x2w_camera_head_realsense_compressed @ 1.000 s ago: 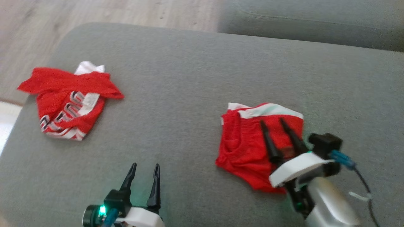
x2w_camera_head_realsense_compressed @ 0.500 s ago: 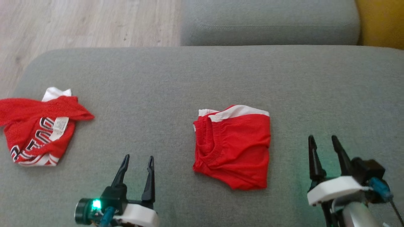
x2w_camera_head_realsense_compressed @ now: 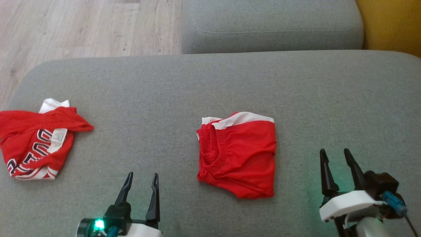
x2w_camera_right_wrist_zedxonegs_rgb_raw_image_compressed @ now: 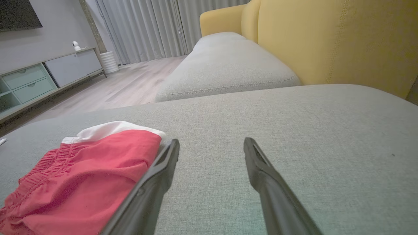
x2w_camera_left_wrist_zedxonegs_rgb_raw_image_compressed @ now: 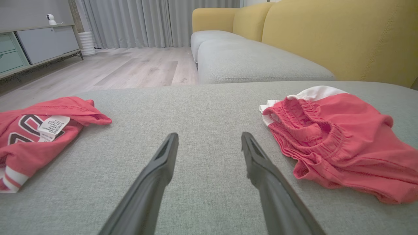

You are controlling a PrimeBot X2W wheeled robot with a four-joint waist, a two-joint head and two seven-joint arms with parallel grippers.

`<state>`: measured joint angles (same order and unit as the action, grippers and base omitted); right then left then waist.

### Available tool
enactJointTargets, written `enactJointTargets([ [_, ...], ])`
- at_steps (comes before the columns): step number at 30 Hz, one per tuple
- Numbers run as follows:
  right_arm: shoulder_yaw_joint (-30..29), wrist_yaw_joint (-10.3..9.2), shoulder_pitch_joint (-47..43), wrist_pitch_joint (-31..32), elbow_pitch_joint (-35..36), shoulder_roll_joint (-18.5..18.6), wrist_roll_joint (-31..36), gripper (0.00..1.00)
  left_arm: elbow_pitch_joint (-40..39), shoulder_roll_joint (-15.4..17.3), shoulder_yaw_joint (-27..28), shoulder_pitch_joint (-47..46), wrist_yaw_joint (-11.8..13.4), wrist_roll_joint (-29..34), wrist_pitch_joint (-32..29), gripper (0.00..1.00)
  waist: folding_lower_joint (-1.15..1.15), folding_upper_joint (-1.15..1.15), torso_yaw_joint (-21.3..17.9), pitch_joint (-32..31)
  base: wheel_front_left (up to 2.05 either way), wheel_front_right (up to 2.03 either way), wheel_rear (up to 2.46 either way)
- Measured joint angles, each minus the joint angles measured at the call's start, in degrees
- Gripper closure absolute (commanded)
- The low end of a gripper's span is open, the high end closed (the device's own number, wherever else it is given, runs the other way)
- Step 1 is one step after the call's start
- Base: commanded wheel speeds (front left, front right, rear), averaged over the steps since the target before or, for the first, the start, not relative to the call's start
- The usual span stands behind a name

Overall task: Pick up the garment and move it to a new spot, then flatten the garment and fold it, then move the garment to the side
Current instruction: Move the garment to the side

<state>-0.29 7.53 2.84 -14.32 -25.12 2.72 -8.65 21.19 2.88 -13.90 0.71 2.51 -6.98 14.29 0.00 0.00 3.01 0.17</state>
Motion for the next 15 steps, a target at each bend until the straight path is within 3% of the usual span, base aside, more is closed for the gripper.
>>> enactJointTargets([
  [7, 3.00, 0.00, 0.31, 0.00, -2.19, -0.01, -0.35, 0.00, 0.00, 0.00, -0.57, -0.08, -0.02, -0.02, 0.00, 0.00, 0.00, 0.00, 0.98, 1.09, 0.00, 0.00, 0.00],
  [15, 7.04, 0.00, 6.19, 0.00, -9.25, 0.00, -0.47, 0.00, 0.55, 0.00, -2.90, -0.52, -0.05, -1.13, 0.00, 0.00, 0.01, 0.00, 4.77, 3.08, 0.00, 0.00, 0.00],
])
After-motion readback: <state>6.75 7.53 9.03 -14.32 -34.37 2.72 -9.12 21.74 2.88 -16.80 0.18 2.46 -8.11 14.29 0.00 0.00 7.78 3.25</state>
